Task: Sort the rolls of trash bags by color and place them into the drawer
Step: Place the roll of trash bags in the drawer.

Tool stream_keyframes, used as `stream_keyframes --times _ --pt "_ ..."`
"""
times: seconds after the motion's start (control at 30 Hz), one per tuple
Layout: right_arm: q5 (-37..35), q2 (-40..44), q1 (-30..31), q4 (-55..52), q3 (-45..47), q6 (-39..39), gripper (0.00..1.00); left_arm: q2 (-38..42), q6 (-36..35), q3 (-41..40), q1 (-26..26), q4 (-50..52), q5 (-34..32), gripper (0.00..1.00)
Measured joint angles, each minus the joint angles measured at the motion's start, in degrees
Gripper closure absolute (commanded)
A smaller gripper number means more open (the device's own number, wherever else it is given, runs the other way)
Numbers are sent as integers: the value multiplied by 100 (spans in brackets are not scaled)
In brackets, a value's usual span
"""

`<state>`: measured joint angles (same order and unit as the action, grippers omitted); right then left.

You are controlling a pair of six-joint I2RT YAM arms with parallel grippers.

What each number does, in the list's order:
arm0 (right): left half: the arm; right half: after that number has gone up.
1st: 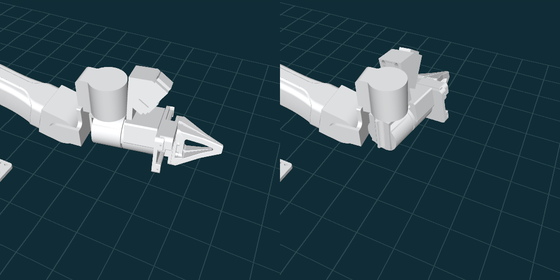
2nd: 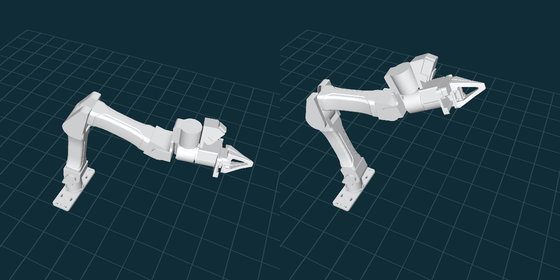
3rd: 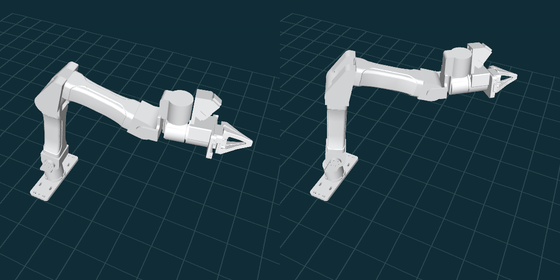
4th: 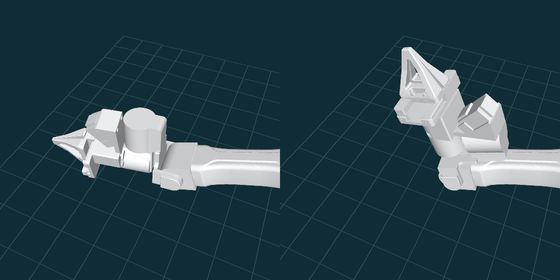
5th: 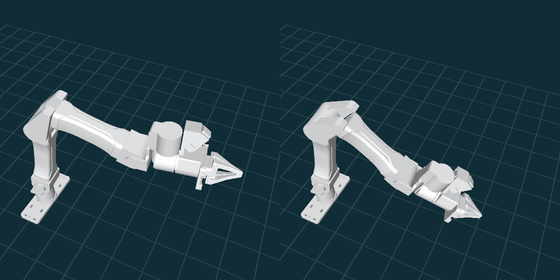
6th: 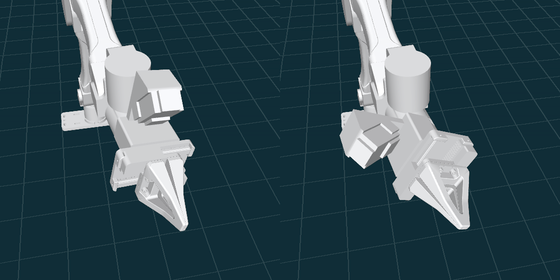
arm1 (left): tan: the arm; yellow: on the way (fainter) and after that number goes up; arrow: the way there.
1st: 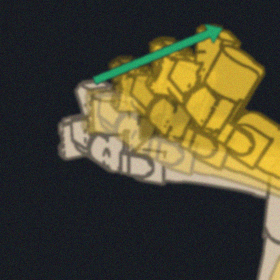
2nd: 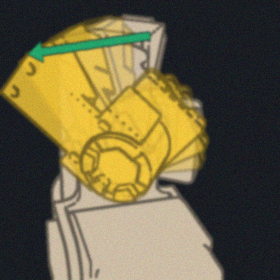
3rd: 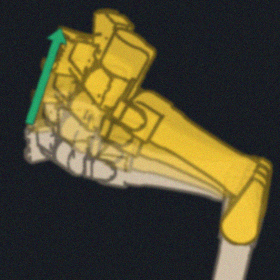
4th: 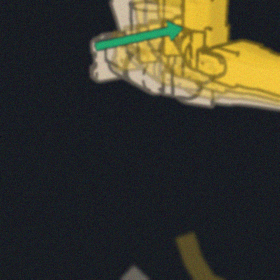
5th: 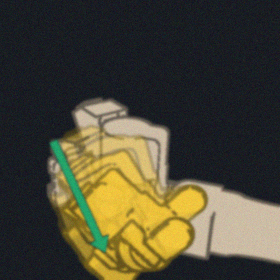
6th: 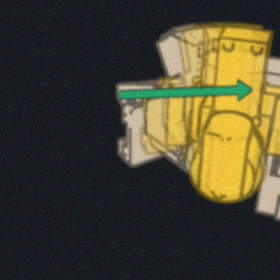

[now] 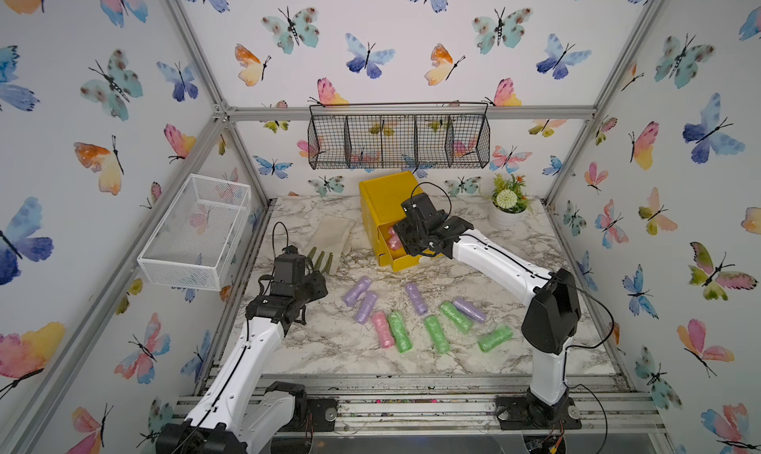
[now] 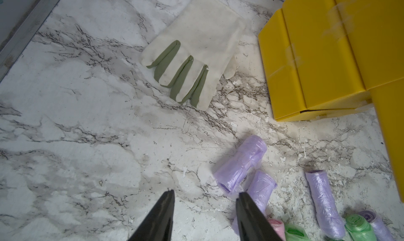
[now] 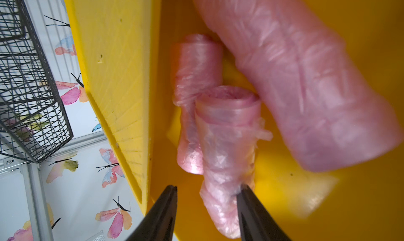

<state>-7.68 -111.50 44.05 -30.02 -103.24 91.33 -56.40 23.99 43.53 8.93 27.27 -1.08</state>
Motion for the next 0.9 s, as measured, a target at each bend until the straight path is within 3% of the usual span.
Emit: stream_keyframes --times 0.33,0.9 --pt "0 122 -4 11 2 -57 45 0 0 0 -33 0 13 49" --pt "-328 1049 -15 201 223 -393 44 2 0 0 -37 0 26 49"
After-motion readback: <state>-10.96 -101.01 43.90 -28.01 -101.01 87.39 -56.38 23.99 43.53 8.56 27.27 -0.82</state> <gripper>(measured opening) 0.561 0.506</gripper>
